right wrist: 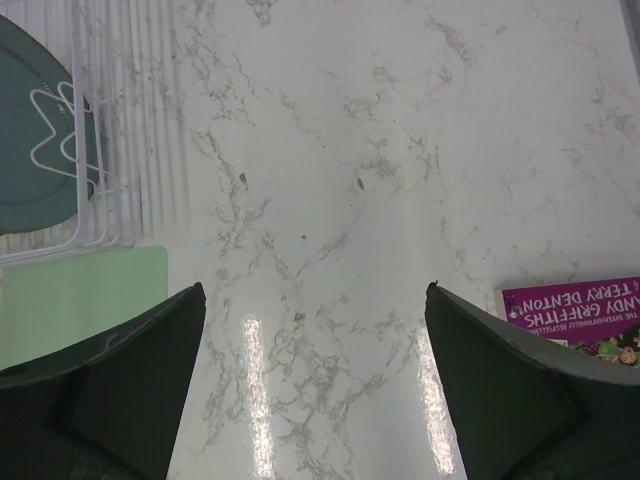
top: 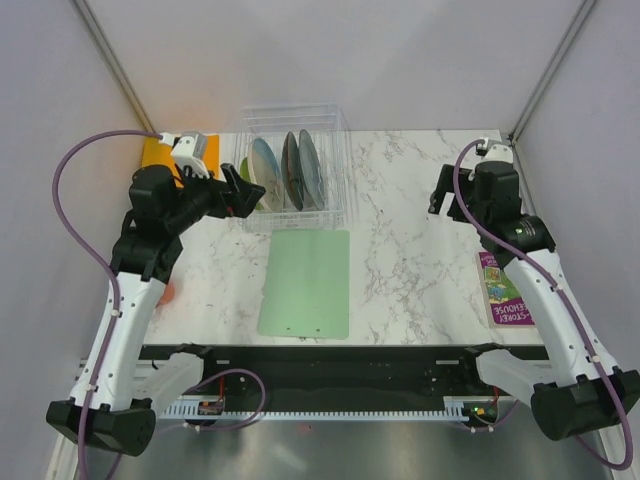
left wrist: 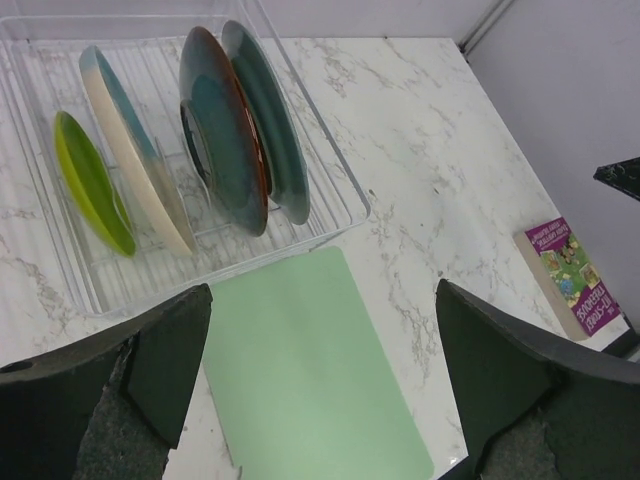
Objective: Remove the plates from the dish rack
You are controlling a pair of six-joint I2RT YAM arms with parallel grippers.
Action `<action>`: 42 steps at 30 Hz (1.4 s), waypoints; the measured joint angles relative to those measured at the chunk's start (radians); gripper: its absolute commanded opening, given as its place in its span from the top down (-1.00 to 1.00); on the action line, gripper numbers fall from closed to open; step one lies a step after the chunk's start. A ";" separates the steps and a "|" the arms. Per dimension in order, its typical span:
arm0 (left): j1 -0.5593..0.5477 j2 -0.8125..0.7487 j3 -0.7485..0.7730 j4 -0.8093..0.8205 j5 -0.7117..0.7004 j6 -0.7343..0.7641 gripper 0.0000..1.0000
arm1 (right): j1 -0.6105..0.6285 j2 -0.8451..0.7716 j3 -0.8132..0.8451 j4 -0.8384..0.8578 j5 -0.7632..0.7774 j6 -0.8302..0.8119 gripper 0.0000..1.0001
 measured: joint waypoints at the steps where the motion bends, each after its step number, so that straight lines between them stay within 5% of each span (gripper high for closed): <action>1: 0.000 0.009 0.001 0.000 -0.001 -0.011 -1.00 | 0.000 -0.001 0.000 -0.006 0.016 -0.005 -0.96; 11: 0.005 0.166 0.032 0.013 0.182 -0.114 -0.89 | 0.000 -0.017 -0.010 -0.040 0.123 -0.018 -0.96; 18: 0.003 0.268 0.035 0.032 0.131 -0.119 -0.82 | 0.000 -0.014 -0.043 -0.040 0.130 -0.017 -0.96; 31: -0.288 0.423 0.185 0.108 -0.340 -0.085 -0.81 | 0.000 0.035 -0.098 -0.034 0.118 -0.006 -0.96; 42: -0.354 0.633 0.307 0.096 -0.594 -0.075 -0.76 | 0.000 0.043 -0.126 0.008 0.118 -0.007 -0.96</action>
